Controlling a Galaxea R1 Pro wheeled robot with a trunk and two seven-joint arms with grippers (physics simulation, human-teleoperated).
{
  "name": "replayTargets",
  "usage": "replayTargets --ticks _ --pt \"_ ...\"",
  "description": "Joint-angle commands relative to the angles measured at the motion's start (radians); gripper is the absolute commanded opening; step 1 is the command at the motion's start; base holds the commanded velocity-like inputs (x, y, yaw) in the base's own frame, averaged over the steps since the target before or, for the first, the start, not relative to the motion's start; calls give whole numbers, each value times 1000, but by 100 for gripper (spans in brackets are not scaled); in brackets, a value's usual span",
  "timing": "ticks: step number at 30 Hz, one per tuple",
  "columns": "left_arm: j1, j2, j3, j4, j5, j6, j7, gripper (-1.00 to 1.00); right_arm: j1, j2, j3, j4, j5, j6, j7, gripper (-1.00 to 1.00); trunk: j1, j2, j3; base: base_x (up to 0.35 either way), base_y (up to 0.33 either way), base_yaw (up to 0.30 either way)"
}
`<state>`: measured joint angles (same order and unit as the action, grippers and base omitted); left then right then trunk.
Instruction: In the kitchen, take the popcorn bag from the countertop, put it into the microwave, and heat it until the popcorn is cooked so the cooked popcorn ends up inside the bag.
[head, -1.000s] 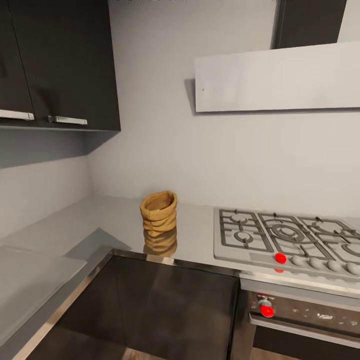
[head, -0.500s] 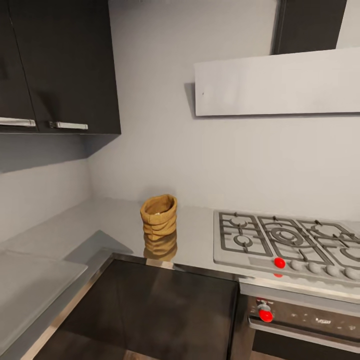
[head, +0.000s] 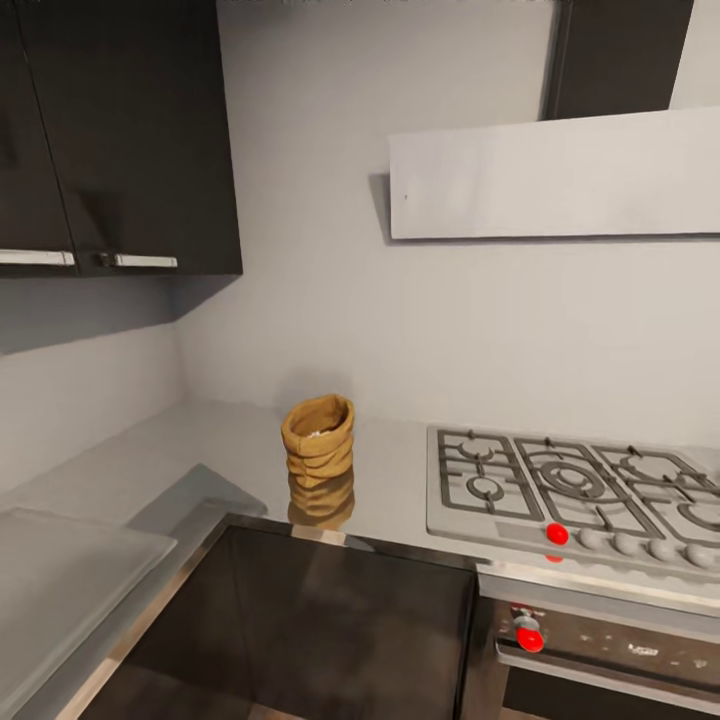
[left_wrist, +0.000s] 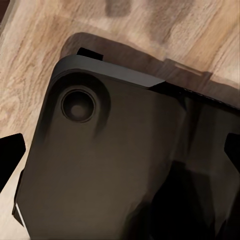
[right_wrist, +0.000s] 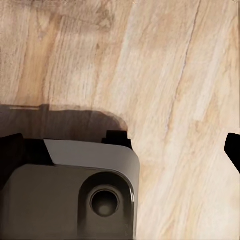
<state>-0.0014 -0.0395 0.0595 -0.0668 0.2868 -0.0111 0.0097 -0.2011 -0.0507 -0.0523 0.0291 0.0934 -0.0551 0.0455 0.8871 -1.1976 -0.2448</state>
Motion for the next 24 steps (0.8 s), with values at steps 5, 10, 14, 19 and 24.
replayTargets --ticks 5,10,14,19,24 --pt "0 0 5 -1 1 -1 1 100 -1 4 -6 3 11 -5 2 100 -19 35 15 0 0 0" --pt "0 0 5 -1 0 -1 1 100 -1 2 -6 3 12 -11 2 100 -38 70 30 0 0 0" --pt "0 0 5 -1 -1 -1 1 100 -1 1 -5 3 14 -13 2 100 -54 98 43 0 0 0" --pt "0 1 6 -2 6 -1 1 100 -1 -1 -4 3 15 -14 1 100 -58 105 46 0 0 0" --pt "0 1 6 -2 9 -1 1 100 -1 -1 -5 3 14 -14 2 100 -58 105 46 0 0 0"
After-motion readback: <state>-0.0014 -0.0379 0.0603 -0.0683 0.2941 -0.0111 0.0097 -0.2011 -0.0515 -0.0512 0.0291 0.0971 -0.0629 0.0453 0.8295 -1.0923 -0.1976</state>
